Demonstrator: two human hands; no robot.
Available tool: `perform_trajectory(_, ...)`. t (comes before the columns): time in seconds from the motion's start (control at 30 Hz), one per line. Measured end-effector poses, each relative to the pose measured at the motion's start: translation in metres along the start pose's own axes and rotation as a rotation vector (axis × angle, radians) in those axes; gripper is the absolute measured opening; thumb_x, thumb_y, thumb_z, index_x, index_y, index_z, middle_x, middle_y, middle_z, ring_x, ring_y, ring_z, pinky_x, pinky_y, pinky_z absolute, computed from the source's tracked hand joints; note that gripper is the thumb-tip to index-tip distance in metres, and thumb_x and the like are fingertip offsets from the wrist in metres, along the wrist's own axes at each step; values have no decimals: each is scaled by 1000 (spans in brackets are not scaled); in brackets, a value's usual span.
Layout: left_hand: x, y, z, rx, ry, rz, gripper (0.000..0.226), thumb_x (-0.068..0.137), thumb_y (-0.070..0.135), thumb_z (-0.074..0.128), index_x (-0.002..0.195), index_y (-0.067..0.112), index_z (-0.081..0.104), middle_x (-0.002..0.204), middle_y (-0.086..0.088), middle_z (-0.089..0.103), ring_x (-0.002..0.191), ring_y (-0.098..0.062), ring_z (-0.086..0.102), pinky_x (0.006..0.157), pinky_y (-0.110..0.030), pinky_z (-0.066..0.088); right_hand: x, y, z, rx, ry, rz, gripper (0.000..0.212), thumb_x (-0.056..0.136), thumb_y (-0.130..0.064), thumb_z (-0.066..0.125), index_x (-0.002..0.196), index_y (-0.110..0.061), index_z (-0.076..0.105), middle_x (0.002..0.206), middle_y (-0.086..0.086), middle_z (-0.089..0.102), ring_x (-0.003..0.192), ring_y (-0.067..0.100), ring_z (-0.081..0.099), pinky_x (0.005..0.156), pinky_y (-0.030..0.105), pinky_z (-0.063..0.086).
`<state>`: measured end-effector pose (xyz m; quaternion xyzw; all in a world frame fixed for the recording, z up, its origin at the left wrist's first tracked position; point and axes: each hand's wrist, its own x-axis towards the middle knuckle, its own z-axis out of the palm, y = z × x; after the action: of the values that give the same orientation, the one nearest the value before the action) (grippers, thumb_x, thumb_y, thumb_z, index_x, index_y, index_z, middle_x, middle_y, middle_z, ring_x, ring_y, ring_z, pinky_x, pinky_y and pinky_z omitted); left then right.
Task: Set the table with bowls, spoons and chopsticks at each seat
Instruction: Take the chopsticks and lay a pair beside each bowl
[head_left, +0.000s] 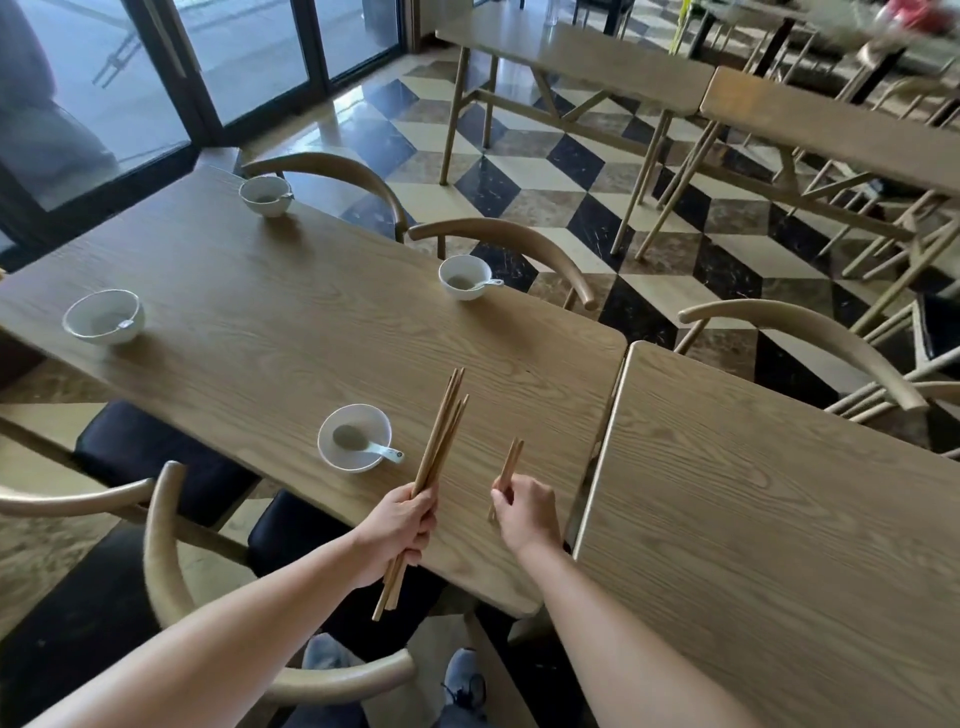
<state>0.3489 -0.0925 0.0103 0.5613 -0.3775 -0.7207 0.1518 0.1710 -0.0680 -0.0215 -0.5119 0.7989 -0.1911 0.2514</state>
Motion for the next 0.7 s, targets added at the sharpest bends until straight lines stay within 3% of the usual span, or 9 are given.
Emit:
perform_trajectory(0.17, 0, 9, -47, 64, -50, 33, 27, 104, 33, 48, 82, 17, 49, 55, 6, 33, 41, -8, 26, 39, -19, 21, 13, -38, 15, 88, -71, 177, 9, 87, -19, 68, 89, -14, 75, 92, 5, 74, 87, 21, 70, 85, 30, 56)
perform_trajectory(0.27, 0, 13, -78, 156, -14, 87, 17, 96, 24, 63, 83, 14, 58, 50, 6, 38, 40, -9, 31, 41, -20, 25, 8, -70, 22, 501, -313, 388, 12, 83, 0, 74, 75, -8, 69, 79, 8, 71, 76, 23, 73, 81, 40, 61)
perform_trajectory(0.33, 0, 11, -98, 184, -13, 90, 15, 92, 24, 70, 86, 11, 66, 45, 10, 42, 43, -10, 34, 42, -22, 29, -5, -86, 24, 761, -453, 519, 13, 82, 12, 70, 77, 2, 64, 78, 15, 67, 71, 25, 71, 71, 37, 63)
perform_trajectory(0.5, -5, -1, -135, 236, -118, -2, 16, 86, 26, 77, 92, 12, 73, 46, 10, 48, 45, -11, 32, 44, -24, 29, -29, -104, 38, 803, -532, 665, 10, 84, 12, 68, 91, 8, 62, 91, 20, 67, 89, 32, 72, 74, 34, 62)
perform_trajectory(0.63, -5, -10, -152, 349, -212, -104, 22, 82, 29, 81, 99, 17, 78, 60, 6, 65, 44, -9, 33, 41, -24, 30, -30, -116, 36, 914, -556, 763, 38, 85, 6, 70, 119, 14, 56, 113, 26, 66, 95, 33, 72, 69, 30, 61)
perform_trajectory(0.7, -4, -12, -156, 325, -243, -146, 22, 81, 29, 82, 98, 17, 79, 54, 5, 56, 44, -9, 30, 41, -23, 28, -27, -119, 34, 972, -565, 781, 45, 85, 5, 69, 125, 15, 52, 118, 29, 64, 97, 35, 72, 68, 29, 61)
